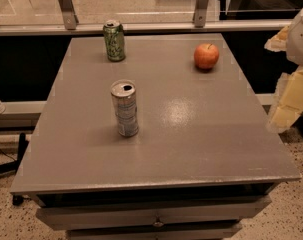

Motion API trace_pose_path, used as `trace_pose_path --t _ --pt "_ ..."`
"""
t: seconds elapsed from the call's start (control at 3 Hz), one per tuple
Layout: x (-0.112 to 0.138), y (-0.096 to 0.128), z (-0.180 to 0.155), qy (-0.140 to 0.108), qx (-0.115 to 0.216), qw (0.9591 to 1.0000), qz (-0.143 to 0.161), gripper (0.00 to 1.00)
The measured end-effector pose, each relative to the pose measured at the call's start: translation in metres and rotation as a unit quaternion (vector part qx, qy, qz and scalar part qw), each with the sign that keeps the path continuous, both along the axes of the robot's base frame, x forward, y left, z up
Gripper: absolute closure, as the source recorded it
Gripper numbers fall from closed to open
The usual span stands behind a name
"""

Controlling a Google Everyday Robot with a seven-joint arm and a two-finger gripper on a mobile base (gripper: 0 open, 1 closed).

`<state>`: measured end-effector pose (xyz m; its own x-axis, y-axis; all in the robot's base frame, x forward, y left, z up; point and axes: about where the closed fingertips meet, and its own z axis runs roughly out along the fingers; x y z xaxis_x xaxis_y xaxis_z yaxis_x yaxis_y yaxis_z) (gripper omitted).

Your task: Knock redbull can over

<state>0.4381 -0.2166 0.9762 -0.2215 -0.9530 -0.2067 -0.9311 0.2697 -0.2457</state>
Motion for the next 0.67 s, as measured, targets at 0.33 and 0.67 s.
trace_pose_path --t 0.33,0.67 --pt "0.0 0.0 0.0 0.0 0.0 1.0 0.0 0.0" --pt "-0.0005 0.0027 0.0004 -0.005 0.011 0.9999 0.004 0.0"
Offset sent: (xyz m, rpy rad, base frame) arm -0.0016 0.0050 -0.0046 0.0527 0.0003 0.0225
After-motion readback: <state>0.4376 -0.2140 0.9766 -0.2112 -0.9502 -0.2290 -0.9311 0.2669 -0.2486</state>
